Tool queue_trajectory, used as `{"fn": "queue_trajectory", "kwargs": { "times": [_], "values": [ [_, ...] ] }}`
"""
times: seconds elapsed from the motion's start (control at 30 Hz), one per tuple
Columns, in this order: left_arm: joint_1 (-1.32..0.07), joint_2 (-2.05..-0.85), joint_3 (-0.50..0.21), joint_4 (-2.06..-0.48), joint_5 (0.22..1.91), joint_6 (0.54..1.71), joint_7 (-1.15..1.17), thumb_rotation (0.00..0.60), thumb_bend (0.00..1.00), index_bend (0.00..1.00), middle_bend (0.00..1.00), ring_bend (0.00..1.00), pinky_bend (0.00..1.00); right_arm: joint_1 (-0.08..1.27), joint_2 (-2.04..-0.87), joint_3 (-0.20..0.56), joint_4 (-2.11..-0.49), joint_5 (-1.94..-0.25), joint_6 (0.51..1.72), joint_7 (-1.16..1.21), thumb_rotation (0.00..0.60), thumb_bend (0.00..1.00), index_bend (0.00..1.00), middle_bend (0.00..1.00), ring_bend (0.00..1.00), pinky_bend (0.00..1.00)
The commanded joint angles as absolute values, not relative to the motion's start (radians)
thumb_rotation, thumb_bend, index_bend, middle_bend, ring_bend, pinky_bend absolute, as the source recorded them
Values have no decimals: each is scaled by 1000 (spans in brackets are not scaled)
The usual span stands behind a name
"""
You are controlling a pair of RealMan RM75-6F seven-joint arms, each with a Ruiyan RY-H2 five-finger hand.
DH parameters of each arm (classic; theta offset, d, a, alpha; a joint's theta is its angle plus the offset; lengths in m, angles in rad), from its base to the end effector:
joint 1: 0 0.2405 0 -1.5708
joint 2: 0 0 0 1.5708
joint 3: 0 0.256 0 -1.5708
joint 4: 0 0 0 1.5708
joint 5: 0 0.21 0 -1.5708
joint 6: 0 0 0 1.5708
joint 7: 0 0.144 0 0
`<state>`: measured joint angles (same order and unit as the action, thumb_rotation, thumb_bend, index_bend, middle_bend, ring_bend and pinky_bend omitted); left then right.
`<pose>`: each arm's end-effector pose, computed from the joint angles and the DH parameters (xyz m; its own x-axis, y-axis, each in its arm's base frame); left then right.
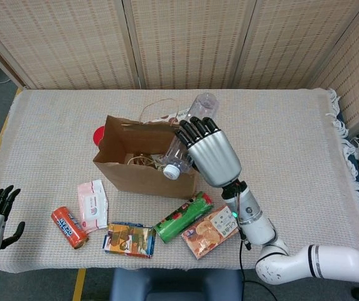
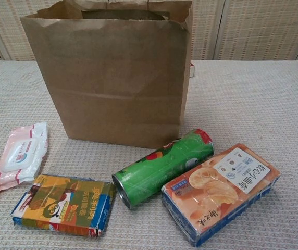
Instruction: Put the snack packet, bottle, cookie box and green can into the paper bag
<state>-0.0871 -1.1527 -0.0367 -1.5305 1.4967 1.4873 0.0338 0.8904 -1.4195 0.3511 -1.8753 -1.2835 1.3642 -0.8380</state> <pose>-0.3251 0.1801 0.1550 0.4689 0.0083 0.8832 0.8832 -0.0030 -0.4689 0.0077 -0.3237 0.0967 0.3913 0.4247 0.8164 -0.6621 -0.4862 0.5703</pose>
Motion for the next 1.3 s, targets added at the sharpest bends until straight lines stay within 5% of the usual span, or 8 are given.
{"fn": "queue_trajectory", "kwargs": {
  "times": [0.03,0.27,0.83,1.3],
  "values": [
    [-87,-1151,-36,-1529,1498,1486,27,600,393,64,0,0,0,961,-1491,359,-1798,-1286,1347,-1008,600,370,694,563,568,580],
    [-88,-1148,-34,-1526,1503,1485,7,600,393,68,0,0,0,1017,-1506,325,-1727,-1348,1324,-1280,600,370,698,566,567,574],
    [-88,-1148,-33,-1525,1505,1486,7,600,392,68,0,0,0,1018,-1397,296,-1799,-1149,1300,-1699,600,370,704,568,566,571],
    [-88,-1150,-32,-1523,1508,1489,14,600,393,68,0,0,0,1086,-1417,202,-1722,-1096,1194,-1776,600,370,667,568,550,503]
  ]
}}
